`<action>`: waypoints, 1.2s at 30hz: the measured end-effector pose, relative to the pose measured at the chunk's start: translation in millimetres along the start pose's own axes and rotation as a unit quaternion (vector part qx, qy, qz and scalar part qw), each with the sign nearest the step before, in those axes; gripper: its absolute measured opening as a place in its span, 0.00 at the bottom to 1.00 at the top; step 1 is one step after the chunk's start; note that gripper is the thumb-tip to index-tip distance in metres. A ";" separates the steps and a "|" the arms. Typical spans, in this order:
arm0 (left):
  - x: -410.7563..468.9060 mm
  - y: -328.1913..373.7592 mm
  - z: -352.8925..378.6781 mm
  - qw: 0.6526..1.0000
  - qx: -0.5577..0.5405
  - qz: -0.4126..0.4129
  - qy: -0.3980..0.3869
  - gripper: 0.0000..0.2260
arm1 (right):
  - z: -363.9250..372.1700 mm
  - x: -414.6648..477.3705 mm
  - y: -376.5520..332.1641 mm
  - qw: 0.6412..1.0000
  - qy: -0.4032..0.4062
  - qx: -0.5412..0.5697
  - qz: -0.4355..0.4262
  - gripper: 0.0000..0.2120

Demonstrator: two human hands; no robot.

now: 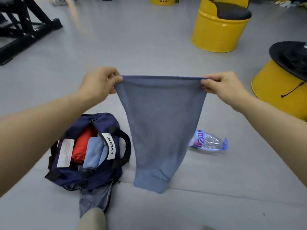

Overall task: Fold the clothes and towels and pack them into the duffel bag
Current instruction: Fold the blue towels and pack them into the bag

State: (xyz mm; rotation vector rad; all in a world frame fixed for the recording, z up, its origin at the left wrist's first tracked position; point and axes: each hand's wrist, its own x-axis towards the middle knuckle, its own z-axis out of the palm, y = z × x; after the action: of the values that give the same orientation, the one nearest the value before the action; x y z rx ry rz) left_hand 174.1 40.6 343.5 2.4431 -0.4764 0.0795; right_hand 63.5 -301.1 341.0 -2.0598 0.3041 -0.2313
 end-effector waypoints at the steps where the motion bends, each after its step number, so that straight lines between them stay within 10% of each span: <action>1: 11.8 9.5 -9.4 0.999 -0.033 0.005 0.022 0.06 | -7.8 2.2 -13.9 1.000 0.008 0.010 -0.017 0.09; 13: -23.9 63.9 -84.1 0.954 -0.150 0.184 0.184 0.06 | -64.2 -72.3 -80.9 0.983 0.062 -0.030 -0.173 0.11; 22: -147.2 -85.4 65.0 0.976 0.027 0.192 -0.101 0.07 | 27.1 -165.7 107.8 0.979 -0.141 -0.150 0.006 0.12; 36: -279.4 -210.0 262.0 0.825 0.204 0.209 -0.483 0.10 | 159.8 -290.8 346.2 0.856 -0.382 -0.347 -0.009 0.12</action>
State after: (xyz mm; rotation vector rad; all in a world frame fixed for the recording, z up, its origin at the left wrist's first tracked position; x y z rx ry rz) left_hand -27.3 123.9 -35.1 2.5740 -1.5678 -1.0194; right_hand -207.7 -241.1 -49.9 -2.6584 -0.1642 0.7980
